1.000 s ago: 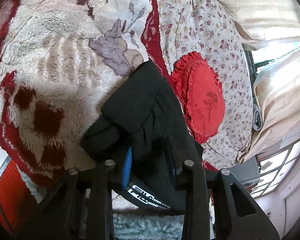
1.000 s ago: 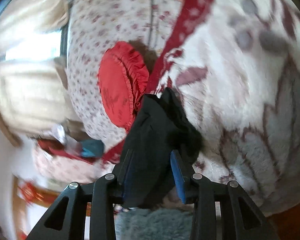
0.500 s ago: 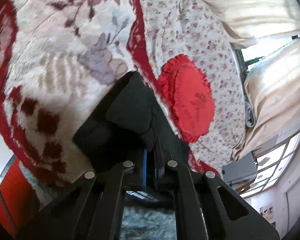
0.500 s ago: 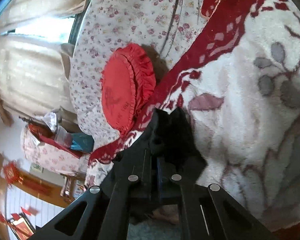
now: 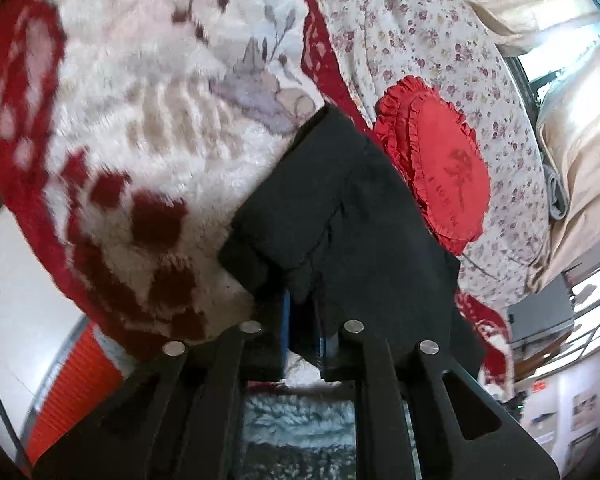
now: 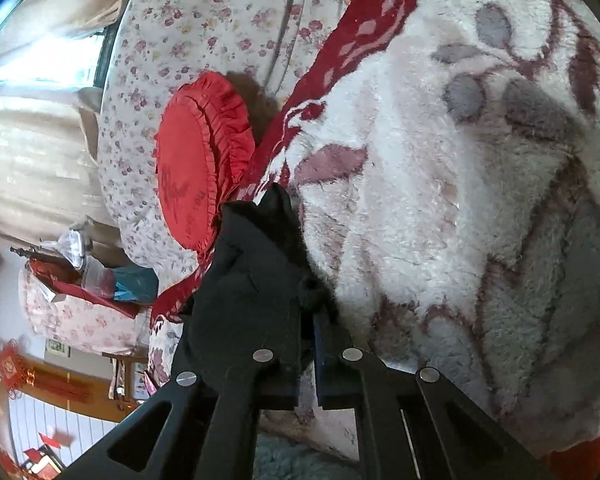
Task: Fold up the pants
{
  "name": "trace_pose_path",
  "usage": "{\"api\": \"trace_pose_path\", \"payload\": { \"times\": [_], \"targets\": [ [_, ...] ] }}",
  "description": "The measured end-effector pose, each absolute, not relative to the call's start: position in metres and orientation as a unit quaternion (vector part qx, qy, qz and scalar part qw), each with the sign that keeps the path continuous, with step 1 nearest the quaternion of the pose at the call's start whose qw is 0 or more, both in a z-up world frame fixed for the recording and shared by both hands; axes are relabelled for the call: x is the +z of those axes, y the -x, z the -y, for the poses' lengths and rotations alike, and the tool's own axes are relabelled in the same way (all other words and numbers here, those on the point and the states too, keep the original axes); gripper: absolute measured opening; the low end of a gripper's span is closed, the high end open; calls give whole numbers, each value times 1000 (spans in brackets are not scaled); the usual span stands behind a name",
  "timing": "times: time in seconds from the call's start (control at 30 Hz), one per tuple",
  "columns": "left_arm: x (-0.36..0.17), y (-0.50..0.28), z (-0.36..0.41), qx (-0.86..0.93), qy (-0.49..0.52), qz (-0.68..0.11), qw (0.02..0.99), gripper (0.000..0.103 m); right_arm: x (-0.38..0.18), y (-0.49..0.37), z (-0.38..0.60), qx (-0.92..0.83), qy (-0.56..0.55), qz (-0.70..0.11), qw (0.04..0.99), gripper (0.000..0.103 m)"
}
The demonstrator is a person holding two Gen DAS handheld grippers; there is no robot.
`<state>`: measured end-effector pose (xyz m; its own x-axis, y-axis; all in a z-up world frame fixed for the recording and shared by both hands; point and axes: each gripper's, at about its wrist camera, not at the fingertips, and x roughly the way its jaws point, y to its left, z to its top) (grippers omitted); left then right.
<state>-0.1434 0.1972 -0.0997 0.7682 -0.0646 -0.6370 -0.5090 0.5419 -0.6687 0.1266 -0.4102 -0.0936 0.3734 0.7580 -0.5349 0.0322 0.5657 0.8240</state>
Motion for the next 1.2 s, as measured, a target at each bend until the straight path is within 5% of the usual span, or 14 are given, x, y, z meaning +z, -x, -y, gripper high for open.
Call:
{"api": "trace_pose_path", "payload": {
  "times": [0.27, 0.53, 0.63, 0.8, 1.0, 1.2],
  "targets": [
    [-43, 148, -169, 245, 265, -264, 895, 18, -29, -122, 411, 198, -254, -428, 844, 6],
    [-41, 35, -173, 195, 212, -312, 905, 18, -3, -148, 276, 283, 57, -376, 880, 6],
    [-72, 16, -188, 214, 225, -365, 878, 18, -35, -180, 274, 253, 50, -438, 861, 6],
    [-88, 25, -197, 194, 234, -320, 897, 19, -58, -208, 310, 248, -77, -477, 840, 6],
    [-96, 33, -203, 167, 259, -290, 906, 19, -16, -192, 269, 235, 2, -451, 861, 8],
    [-95, 32, -200, 169, 253, -289, 908, 19, 24, -155, 141, 408, 50, -420, 809, 10]
  ]
}}
